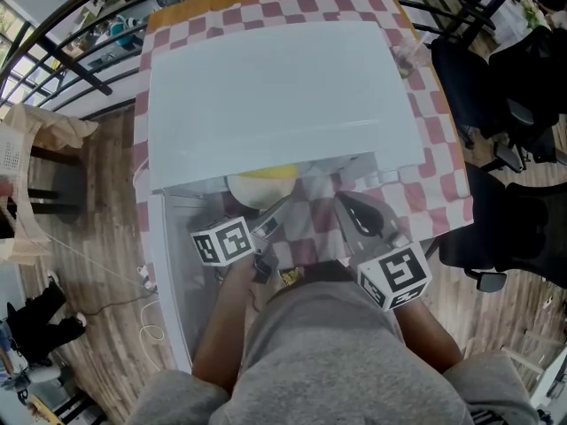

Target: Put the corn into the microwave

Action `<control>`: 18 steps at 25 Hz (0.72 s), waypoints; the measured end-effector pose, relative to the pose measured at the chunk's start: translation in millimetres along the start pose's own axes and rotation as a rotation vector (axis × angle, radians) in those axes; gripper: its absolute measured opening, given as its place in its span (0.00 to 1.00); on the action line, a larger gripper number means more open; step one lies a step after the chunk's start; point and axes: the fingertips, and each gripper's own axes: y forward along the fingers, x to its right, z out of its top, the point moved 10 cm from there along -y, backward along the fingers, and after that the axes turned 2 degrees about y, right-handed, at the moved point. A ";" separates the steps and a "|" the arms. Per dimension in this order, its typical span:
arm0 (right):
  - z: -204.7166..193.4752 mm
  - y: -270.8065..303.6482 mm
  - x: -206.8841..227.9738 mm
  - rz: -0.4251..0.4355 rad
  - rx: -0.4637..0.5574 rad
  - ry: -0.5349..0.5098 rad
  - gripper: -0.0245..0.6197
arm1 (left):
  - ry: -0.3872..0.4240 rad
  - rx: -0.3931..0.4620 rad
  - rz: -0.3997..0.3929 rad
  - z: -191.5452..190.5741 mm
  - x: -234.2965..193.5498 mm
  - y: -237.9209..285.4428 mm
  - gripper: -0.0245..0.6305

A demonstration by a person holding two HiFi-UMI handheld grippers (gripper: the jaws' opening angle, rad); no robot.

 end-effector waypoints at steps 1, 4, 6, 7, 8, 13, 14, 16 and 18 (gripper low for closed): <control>-0.2 -0.3 0.4 0.001 0.000 0.001 0.03 | 0.026 -0.016 0.019 -0.7 -0.1 0.3 0.72; 0.1 0.5 0.1 0.004 0.003 0.001 0.03 | 0.085 -0.067 0.057 -2.3 1.7 1.8 0.69; 0.3 1.1 0.3 0.006 0.005 0.003 0.03 | 0.156 -0.108 0.095 -2.7 4.3 2.5 0.62; 0.2 1.2 0.9 0.005 0.005 0.003 0.04 | 0.189 -0.126 0.111 -3.3 4.9 3.4 0.61; 0.1 1.2 1.6 0.003 0.006 0.004 0.03 | 0.213 -0.141 0.127 -3.9 4.9 4.1 0.57; -0.6 0.7 5.4 -0.002 0.004 0.007 0.03 | 0.248 -0.173 0.171 -3.5 3.9 7.1 0.38; -0.9 0.7 6.3 -0.003 0.005 0.008 0.03 | 0.241 -0.175 0.171 -2.9 3.9 8.3 0.38; -1.9 0.8 7.9 -0.005 0.007 0.012 0.03 | 0.222 -0.172 0.181 -0.7 4.4 10.2 0.34; -2.3 0.5 9.1 -0.008 0.008 0.016 0.04 | 0.197 -0.160 0.195 2.2 4.7 12.8 0.30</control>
